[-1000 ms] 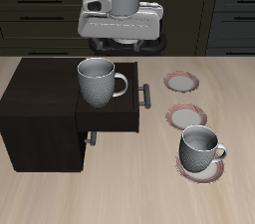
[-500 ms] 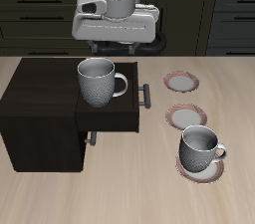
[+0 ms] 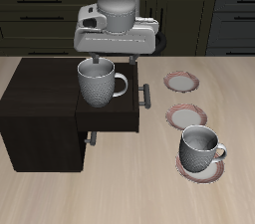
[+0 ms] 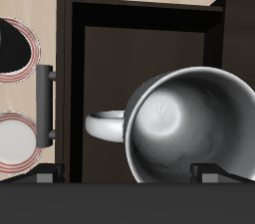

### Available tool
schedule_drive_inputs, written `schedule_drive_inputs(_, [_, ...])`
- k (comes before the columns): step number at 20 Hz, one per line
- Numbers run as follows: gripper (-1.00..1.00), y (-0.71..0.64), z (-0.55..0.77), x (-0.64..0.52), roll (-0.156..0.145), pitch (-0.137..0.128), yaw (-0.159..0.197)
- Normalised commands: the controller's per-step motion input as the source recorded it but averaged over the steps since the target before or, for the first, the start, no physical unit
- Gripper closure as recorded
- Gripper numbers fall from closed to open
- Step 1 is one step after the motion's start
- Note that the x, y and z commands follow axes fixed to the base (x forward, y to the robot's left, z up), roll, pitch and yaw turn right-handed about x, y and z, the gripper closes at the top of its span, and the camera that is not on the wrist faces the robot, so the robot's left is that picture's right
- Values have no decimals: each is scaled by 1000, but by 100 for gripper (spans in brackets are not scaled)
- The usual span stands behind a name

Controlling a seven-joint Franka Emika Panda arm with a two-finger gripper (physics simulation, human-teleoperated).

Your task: Place the porcelain mug that is in the drawer onto the middle plate relative to the robot

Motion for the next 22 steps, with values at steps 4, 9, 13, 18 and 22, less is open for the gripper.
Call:
schedule_drive_inputs(4, [-100, -77, -216, -99, 4, 5, -19])
schedule_drive_inputs(9, [-100, -109, -219, 36, -8, 20, -3])
schedule_drive_inputs(13, [-100, 47, -459, -45, 6, 54, 14])
schedule_drive_inputs(18, [100, 52, -260, -42, 37, 27, -14])
schedule_drive_inputs(22, [100, 46, -128, -104, 25, 12, -31])
